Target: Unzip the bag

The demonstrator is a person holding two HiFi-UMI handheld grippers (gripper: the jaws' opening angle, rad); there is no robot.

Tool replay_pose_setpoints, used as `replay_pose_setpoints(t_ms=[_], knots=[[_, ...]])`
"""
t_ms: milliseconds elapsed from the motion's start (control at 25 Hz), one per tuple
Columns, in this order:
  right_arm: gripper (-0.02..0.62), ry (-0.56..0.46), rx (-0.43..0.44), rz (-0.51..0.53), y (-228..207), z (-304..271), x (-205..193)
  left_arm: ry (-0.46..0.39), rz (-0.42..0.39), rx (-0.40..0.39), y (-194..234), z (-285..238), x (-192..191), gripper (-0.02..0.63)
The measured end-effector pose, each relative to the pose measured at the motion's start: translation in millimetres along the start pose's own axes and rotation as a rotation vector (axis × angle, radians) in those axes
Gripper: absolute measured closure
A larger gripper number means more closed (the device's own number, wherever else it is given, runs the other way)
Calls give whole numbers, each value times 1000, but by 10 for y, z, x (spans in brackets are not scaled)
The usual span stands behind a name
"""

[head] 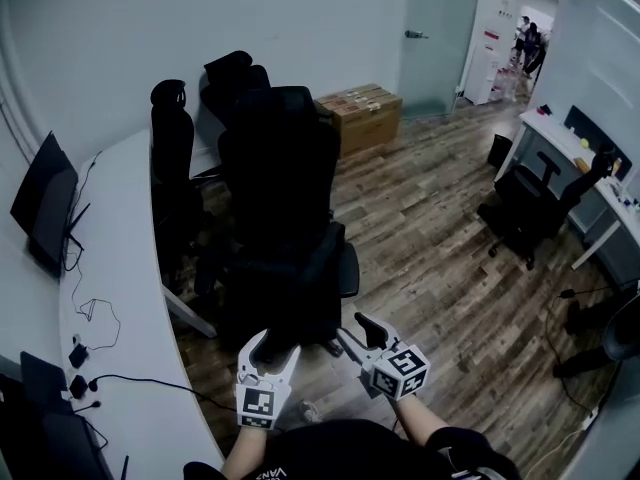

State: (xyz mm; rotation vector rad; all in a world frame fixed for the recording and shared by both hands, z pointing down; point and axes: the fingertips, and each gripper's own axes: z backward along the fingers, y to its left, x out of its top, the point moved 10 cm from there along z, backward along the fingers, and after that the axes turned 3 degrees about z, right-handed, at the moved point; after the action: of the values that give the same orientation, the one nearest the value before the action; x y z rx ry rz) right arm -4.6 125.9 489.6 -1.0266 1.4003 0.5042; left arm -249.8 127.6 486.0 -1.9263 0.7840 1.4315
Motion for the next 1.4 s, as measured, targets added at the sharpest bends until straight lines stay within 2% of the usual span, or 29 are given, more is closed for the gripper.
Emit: replay_pose_setpoints(t_ms=[160,280,440,600,840,1160,1400], knots=[[393,1,-19,-27,-57,-336,-88,44,-33,-74,361,-225,-168,304],[393,1,-30,-37,-131,-509,-157,68,-58,-115,537,-380,-278,299],[393,7,5,-25,-245,-750,-243,90,-82,-141,675,-564,-409,299],[393,18,86,-16,-489,-937,-316,114,-130,-139,681,-766,-489,298],[393,83,193,10,-979,-1136,-331,155,-200,-83,632,-1106,-547,296],[393,186,365,56,-1507,-1513,-387,223,-222,-20,591,-1693,-560,291],[394,254,513,52,-1794,-1870,-487,322,-299,-27,437,-2115,-674,291]])
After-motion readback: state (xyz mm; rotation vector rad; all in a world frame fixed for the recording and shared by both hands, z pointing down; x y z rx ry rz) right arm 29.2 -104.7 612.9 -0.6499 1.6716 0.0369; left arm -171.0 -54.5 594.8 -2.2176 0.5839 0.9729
